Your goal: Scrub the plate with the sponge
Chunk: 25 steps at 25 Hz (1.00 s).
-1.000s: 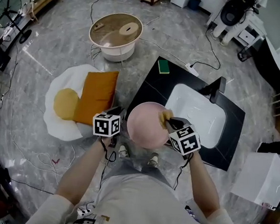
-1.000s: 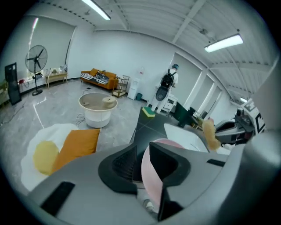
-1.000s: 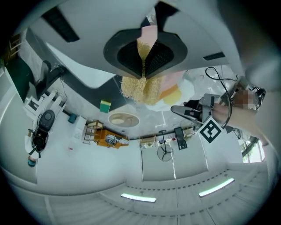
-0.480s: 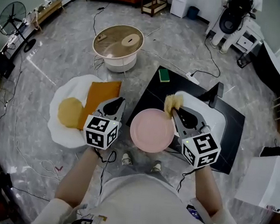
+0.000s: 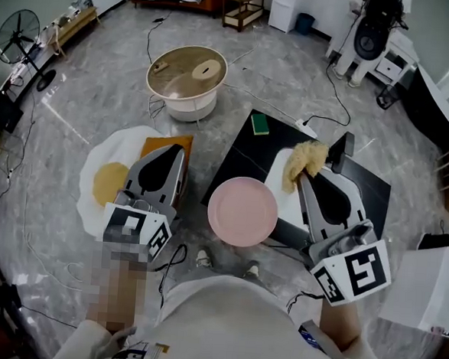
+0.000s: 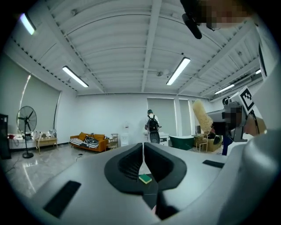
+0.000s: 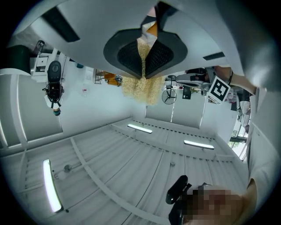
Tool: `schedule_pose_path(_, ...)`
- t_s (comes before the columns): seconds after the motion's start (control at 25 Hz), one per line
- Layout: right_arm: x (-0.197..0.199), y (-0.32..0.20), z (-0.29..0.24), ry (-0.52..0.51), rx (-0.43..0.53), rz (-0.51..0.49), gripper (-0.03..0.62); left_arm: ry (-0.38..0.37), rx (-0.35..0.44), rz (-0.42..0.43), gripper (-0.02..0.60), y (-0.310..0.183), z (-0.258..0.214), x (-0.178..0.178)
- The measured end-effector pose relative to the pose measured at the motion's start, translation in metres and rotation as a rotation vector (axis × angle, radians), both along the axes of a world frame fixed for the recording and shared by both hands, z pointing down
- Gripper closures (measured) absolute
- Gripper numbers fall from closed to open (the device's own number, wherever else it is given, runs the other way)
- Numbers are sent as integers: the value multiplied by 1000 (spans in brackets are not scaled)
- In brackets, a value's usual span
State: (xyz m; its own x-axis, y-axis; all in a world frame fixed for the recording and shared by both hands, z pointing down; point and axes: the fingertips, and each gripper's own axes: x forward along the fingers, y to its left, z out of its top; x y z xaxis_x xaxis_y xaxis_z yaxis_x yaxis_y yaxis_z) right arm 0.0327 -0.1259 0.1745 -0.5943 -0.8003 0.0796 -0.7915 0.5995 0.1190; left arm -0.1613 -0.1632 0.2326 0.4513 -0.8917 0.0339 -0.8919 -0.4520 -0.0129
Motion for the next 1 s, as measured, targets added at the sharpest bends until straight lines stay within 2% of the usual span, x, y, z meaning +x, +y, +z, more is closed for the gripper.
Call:
schedule_pose_path(0.28,-1,27,-25,-47,39,-24,548,-57,79,41,552,24,-40,15)
schedule_pose_path(0.48,8,34,-25,-26,46,-20,548,-82,116,34,552,43,-47,23)
schedule_pose_path(1.0,22,25,-8,-61,-1,9,548,-80,67,78,553,55,-30,46)
